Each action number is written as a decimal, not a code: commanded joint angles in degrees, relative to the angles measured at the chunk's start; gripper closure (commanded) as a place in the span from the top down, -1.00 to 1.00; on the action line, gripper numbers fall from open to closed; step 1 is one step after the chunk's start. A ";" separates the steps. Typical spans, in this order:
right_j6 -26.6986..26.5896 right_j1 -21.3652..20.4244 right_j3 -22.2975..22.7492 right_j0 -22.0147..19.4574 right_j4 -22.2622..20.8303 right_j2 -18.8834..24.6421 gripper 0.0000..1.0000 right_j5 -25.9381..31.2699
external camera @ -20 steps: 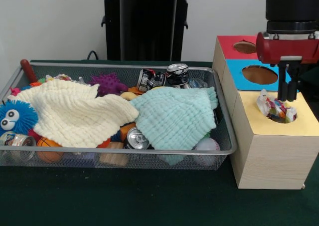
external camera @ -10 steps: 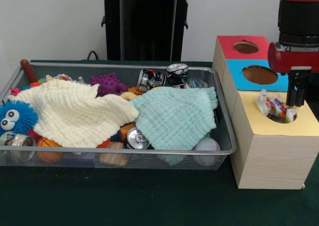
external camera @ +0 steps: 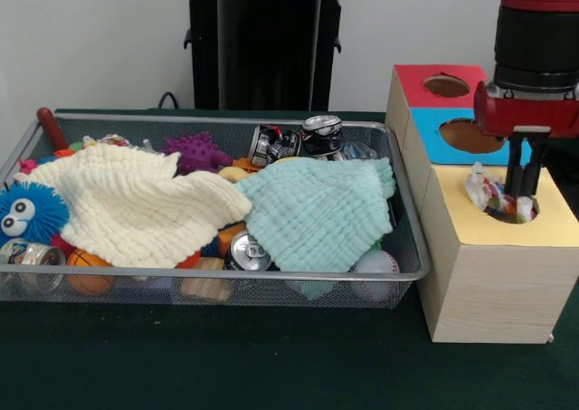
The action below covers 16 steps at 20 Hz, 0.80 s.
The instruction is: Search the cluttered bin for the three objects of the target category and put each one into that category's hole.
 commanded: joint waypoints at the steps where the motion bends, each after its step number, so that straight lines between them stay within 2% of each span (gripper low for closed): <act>1: 11.47 2.75 0.58 -0.08 2.09 -0.32 -1.00 6.50; 8: 11.05 1.26 1.78 0.06 2.52 -0.32 -1.00 8.27; 13: 10.38 3.02 0.74 -0.40 2.49 -0.02 -1.00 8.85; 16: 10.23 5.49 -1.22 -0.44 2.33 -0.23 -1.00 9.72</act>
